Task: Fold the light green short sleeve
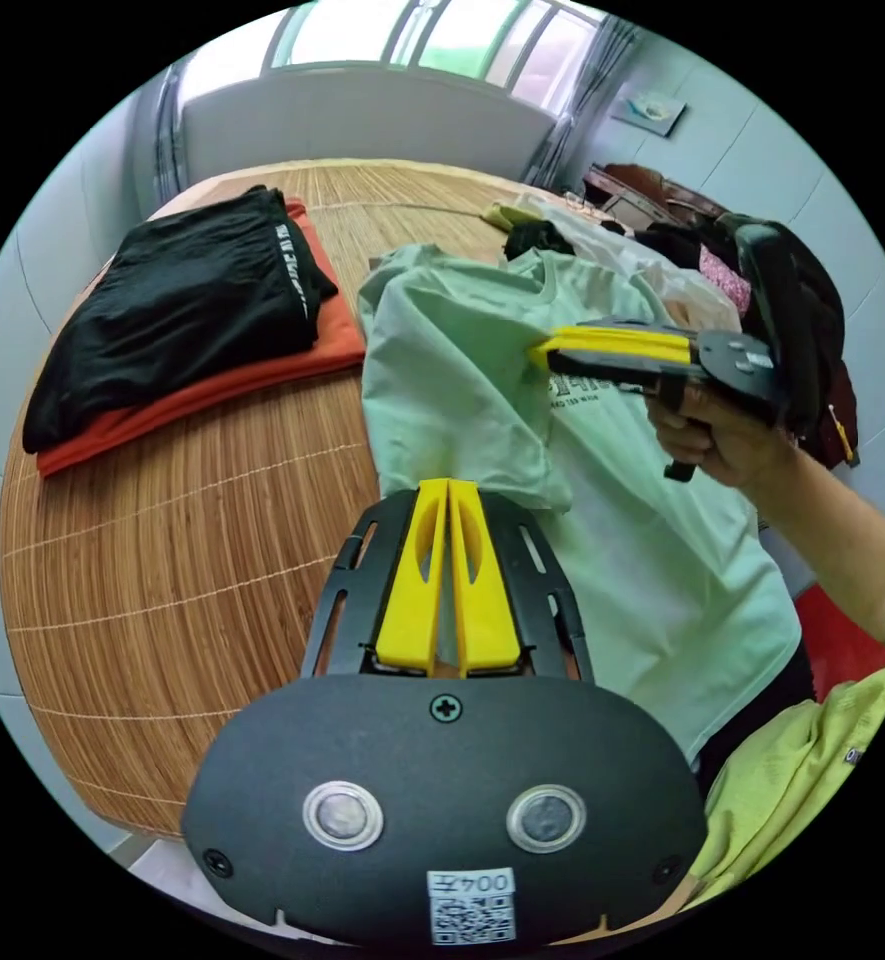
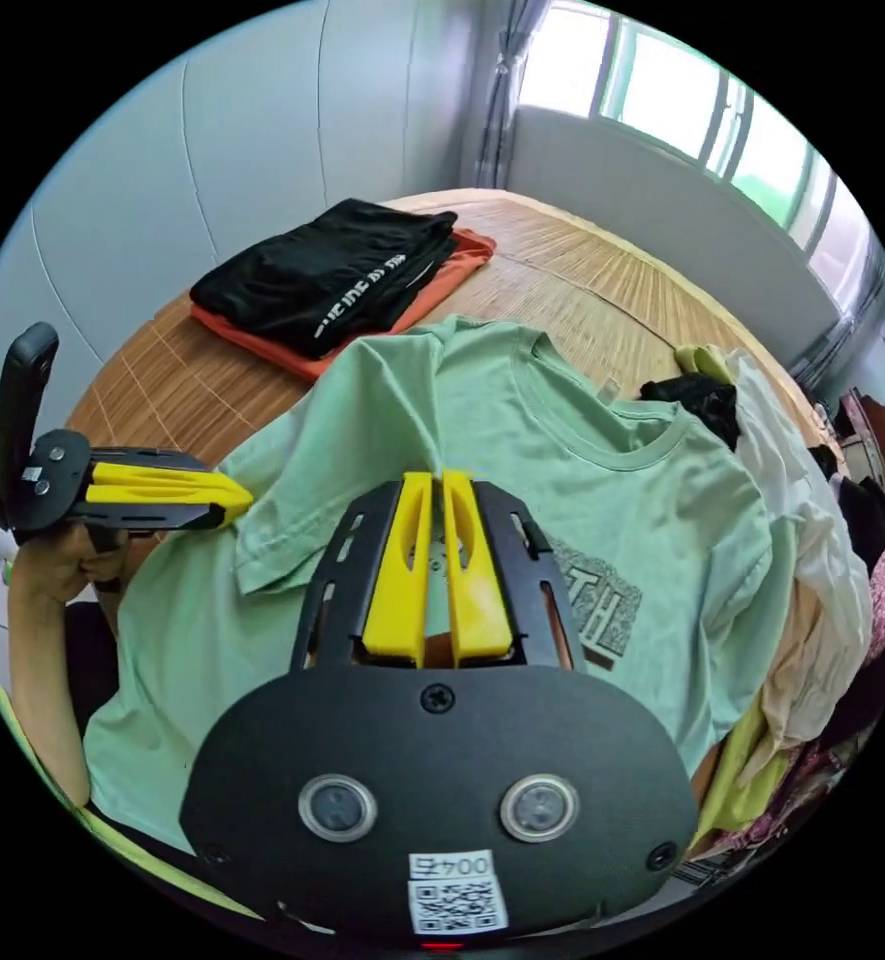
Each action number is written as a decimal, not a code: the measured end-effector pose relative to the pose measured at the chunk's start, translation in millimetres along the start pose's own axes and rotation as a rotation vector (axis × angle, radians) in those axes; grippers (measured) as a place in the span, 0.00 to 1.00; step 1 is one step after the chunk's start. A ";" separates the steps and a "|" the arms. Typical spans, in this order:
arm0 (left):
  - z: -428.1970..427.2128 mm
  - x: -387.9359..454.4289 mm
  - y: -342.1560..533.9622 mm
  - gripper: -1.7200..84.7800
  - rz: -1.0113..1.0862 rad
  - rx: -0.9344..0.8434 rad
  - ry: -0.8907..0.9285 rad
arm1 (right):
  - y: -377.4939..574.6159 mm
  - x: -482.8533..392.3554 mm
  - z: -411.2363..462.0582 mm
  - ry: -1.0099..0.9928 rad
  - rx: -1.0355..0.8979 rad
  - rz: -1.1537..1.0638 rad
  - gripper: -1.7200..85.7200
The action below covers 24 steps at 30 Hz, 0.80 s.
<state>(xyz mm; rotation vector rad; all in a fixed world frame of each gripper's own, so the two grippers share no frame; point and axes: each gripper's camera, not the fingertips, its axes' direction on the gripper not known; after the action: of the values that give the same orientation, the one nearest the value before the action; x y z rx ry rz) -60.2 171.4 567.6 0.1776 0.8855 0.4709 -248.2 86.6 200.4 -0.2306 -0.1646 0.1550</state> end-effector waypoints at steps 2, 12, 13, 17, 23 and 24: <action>-1.9 -3.4 0.5 0.02 0.006 -0.006 0.023 | 5.3 34.9 -9.4 0.001 0.023 0.138 0.04; -15.0 -25.9 7.5 0.02 -0.032 0.063 0.162 | 68.4 48.5 -28.5 -0.324 0.034 0.269 0.13; -17.6 -27.9 7.8 0.02 -0.044 0.088 0.174 | 72.9 33.3 -29.3 -0.362 0.025 0.228 0.13; -21.6 -29.4 7.0 0.02 -0.054 0.139 0.203 | 72.3 0.7 -15.8 -0.396 -0.041 0.153 0.15; -24.3 -32.1 4.4 0.02 -0.076 0.185 0.209 | 55.3 -5.9 -12.8 -0.270 -0.080 0.121 0.06; -23.6 -32.1 3.5 0.02 -0.075 0.183 0.212 | 55.6 -4.5 -13.8 -0.276 -0.092 0.113 0.06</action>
<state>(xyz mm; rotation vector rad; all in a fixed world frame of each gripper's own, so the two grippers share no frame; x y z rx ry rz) -97.0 158.6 576.6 0.2647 1.1397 0.3422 -257.5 136.3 173.2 -0.3102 -0.4340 0.2918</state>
